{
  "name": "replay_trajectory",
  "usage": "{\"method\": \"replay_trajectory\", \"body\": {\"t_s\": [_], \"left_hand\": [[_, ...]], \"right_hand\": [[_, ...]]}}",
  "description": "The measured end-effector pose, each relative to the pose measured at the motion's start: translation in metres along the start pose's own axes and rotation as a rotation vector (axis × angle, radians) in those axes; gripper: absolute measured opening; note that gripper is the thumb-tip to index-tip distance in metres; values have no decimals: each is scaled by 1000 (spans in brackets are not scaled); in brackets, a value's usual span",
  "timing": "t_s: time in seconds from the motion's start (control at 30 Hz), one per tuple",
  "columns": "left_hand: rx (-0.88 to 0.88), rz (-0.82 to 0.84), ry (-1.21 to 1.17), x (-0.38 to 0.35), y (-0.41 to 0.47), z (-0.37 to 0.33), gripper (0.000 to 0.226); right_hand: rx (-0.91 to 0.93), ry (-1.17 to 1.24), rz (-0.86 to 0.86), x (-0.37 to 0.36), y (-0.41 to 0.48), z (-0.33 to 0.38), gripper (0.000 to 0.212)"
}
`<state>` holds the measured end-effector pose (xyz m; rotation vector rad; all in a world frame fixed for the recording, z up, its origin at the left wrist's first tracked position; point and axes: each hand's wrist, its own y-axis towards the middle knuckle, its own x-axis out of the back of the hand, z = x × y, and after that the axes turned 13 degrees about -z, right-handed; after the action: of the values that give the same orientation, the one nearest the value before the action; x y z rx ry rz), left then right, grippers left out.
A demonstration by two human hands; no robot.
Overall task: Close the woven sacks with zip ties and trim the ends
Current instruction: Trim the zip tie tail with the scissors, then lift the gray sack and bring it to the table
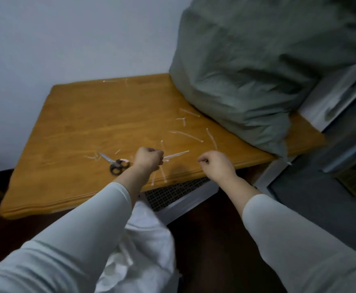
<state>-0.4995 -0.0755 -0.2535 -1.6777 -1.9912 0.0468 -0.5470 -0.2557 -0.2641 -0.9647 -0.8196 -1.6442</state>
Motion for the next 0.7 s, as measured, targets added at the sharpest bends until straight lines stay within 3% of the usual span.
{"method": "replay_trajectory", "body": {"t_s": [0.23, 0.37, 0.57, 0.7], "left_hand": [[-181, -8, -34, -108, -68, -107, 13], [-311, -55, -6, -136, -80, -160, 20], [-520, -101, 17, -166, -69, -250, 12], [-669, -143, 82, -196, -38, -317, 38]], "right_hand": [[25, -4, -176, 124, 26, -94, 29], [39, 22, -257, 176, 47, -125, 29], [40, 8, -415, 243, 108, -142, 29], [60, -54, -526, 289, 162, -147, 32]]}}
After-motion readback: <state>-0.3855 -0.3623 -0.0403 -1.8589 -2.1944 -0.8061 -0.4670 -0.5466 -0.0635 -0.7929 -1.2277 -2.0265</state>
